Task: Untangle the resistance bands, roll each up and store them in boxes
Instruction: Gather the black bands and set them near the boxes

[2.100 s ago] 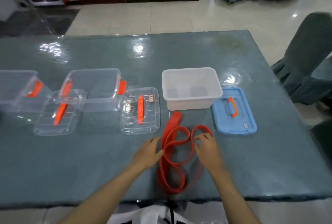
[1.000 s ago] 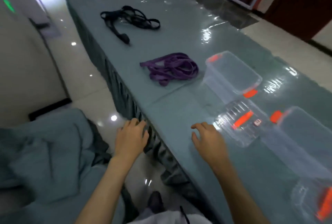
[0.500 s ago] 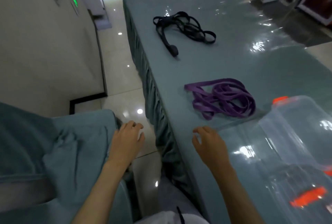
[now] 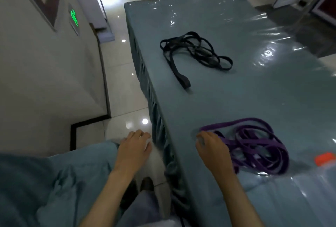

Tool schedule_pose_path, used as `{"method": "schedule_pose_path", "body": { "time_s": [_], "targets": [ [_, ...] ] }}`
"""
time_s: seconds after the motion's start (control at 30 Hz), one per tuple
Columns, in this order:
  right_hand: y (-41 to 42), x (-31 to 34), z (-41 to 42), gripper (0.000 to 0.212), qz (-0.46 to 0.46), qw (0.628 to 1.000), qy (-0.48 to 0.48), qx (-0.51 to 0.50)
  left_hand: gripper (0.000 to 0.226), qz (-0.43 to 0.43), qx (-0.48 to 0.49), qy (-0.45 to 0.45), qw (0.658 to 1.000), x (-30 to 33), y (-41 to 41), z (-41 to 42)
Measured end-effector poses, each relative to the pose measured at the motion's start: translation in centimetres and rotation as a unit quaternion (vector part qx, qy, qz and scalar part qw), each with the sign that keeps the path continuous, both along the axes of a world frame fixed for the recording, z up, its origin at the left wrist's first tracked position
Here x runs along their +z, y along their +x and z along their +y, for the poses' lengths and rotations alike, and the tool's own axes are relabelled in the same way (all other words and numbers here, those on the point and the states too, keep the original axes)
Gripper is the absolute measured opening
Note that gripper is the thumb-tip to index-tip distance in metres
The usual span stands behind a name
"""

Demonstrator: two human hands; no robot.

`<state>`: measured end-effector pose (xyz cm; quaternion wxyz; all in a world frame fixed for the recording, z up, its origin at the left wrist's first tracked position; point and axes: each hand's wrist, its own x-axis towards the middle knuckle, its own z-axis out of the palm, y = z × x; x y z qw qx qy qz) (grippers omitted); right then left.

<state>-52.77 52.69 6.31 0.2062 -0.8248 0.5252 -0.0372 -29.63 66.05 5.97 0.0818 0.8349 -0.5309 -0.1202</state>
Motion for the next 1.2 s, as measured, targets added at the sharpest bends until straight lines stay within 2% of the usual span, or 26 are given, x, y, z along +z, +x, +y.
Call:
{"method": "schedule_pose_path", "body": {
  "time_s": [0.3,0.43,0.77,0.87,1.0,1.1,1.2],
  "targets": [
    [13.5,-0.7,-8.5,0.018,0.003,0.999,0.02,-0.032,0.029,0.019,-0.042,-0.031,0.998,-1.3,14.5,-11.9],
    [18.7,-0.6,-12.5,0.021,-0.013,0.998,0.022,-0.051,0.026,0.027,-0.072,-0.038,0.996,-1.6,19.5,-16.9],
    [25.0,-3.5,-23.9,0.027,-0.024,0.991,0.01,-0.133,0.015,0.021,-0.158,-0.042,0.986,-2.6,26.8,-30.3],
    [26.3,-6.0,-27.8,0.036,0.005,0.984,0.043,-0.172,0.022,0.017,-0.189,-0.021,0.982,-3.4,28.9,-35.0],
    [27.5,-9.0,-31.6,0.057,0.056,0.963,0.15,-0.217,0.036,0.02,-0.209,0.03,0.977,-3.9,31.1,-41.6],
    [27.8,-10.3,-33.3,0.06,0.046,0.943,0.212,-0.254,0.044,0.034,-0.225,0.034,0.973,-3.7,32.0,-46.0],
    [26.9,-10.0,-34.8,0.048,0.036,0.925,0.219,-0.307,0.045,0.029,-0.246,0.031,0.968,-3.9,32.0,-50.2]
  ]
}}
